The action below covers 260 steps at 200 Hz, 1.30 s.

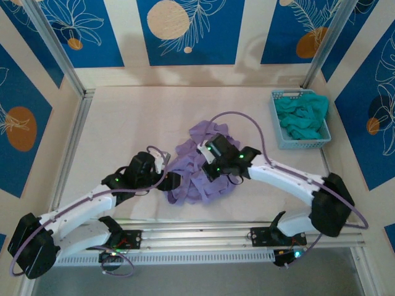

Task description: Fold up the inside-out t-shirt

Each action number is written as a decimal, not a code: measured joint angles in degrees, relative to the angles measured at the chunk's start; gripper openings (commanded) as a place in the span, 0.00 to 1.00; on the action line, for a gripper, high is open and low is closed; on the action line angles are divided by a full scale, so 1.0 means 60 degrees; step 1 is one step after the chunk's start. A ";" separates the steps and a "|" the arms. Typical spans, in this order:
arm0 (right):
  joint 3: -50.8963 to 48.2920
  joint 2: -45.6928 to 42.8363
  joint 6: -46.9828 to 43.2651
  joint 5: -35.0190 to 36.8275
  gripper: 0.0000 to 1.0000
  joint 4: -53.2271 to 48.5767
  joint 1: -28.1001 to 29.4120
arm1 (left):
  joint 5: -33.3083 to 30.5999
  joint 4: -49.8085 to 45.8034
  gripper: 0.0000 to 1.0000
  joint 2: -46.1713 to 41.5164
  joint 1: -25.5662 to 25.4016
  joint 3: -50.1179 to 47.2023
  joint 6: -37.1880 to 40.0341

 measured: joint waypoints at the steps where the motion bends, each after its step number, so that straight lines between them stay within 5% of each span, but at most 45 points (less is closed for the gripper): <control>1: 0.0000 -0.0051 0.0004 -0.0022 0.00 0.0004 -0.0022 | 0.0018 0.0022 0.65 0.0004 -0.0004 -0.0007 0.0000; 49: 0.0044 -0.2051 0.0433 -0.1902 0.00 0.0492 -0.1872 | 0.0750 0.1515 0.69 0.0459 -0.0663 -0.0182 -0.0018; 119: 0.0044 -0.2153 0.0863 -0.3464 0.00 0.0885 -0.2936 | 0.1213 0.3326 0.67 0.1810 -0.0652 -0.0204 -0.0568; 169: -0.0051 -0.2222 0.0867 -0.3530 0.00 0.0856 -0.3253 | 0.1577 0.4484 0.55 0.2779 -0.0335 -0.0288 -0.1628; 260: -0.0419 -0.2269 0.1450 -0.1490 0.00 -0.0226 -0.4022 | 0.2033 0.5592 0.56 0.3967 -0.0772 0.0266 -0.1993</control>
